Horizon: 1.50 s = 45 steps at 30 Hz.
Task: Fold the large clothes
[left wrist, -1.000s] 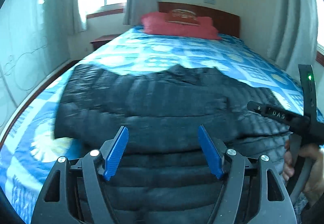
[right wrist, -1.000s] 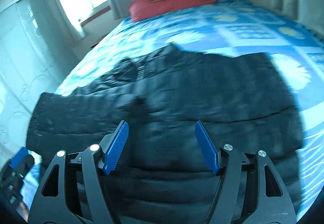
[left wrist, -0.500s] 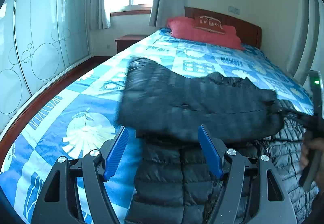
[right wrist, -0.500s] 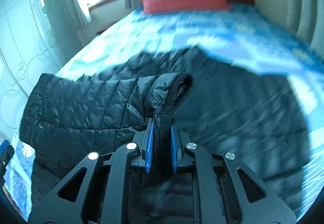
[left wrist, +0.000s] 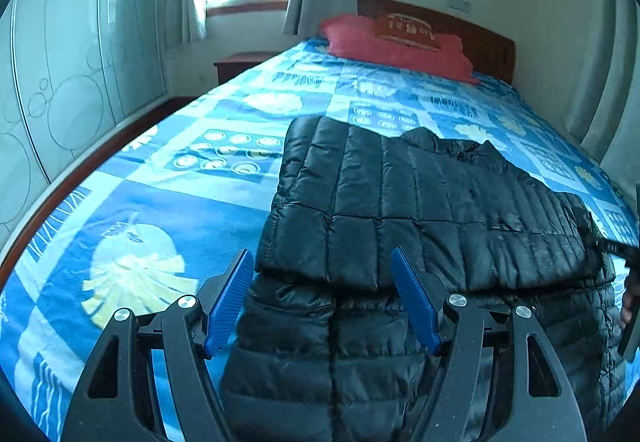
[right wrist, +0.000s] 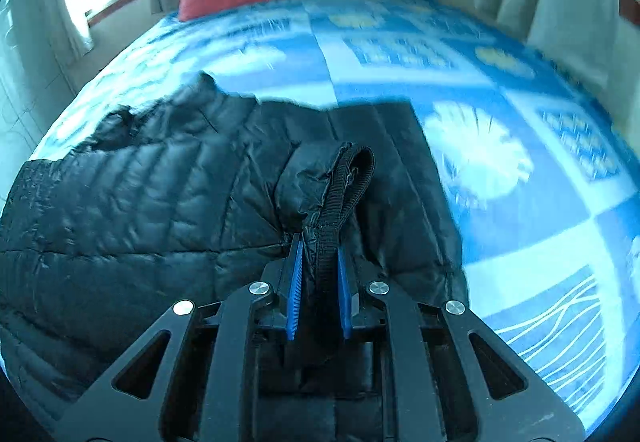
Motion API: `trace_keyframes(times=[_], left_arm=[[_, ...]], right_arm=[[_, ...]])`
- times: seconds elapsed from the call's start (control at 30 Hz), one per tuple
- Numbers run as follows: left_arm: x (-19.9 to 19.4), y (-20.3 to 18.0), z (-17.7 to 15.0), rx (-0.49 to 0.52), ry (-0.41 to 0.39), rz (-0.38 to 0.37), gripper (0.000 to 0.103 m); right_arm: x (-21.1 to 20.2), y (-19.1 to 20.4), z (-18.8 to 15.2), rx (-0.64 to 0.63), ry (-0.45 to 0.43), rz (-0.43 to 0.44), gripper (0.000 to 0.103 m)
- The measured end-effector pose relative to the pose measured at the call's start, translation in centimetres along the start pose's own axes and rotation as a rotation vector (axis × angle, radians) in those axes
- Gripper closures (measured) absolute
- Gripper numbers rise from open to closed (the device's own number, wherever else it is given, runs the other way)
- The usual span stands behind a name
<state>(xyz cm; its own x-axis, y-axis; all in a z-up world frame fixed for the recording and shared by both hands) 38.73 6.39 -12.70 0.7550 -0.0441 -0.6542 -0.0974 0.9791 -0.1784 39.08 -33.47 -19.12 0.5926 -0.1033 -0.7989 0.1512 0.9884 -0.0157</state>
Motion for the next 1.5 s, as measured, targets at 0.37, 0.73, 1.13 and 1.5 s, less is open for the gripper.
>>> trace_keyframes(times=[0.37, 0.73, 1.13, 1.5], left_arm=[[5.3, 0.1, 2.8, -0.013, 0.017, 0.02, 0.033], [9.5, 1.8, 0.4, 0.031, 0.194, 0.102, 0.033], [13.6, 0.6, 6.4, -0.004, 0.131, 0.124, 0.033], [12.4, -1.5, 7.9, -0.056, 0.101, 0.051, 0.033]], right_arm=[[-2.1, 4.4, 1.6, 0.0, -0.099, 0.143, 0.07], [0.7, 5.6, 0.6, -0.057, -0.022, 0.133, 0.07], [5.5, 6.0, 5.3, -0.066, -0.023, 0.063, 0.052], [1.9, 10.3, 8.1, -0.076, -0.135, 0.158, 0.052]])
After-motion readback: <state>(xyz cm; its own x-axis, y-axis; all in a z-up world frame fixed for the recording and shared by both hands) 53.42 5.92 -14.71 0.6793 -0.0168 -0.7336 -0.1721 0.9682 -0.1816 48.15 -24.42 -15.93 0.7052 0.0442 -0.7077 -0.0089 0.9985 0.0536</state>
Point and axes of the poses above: each gripper's, at about its wrist camera, not at the fingertips, and x roughly the way its jaws point, y to its left, z to its top, the point moved 8 cm from there along x, roughly the way its jaws point, and after that the axes turned 8 degrees about -x, right-handed, at the moved point
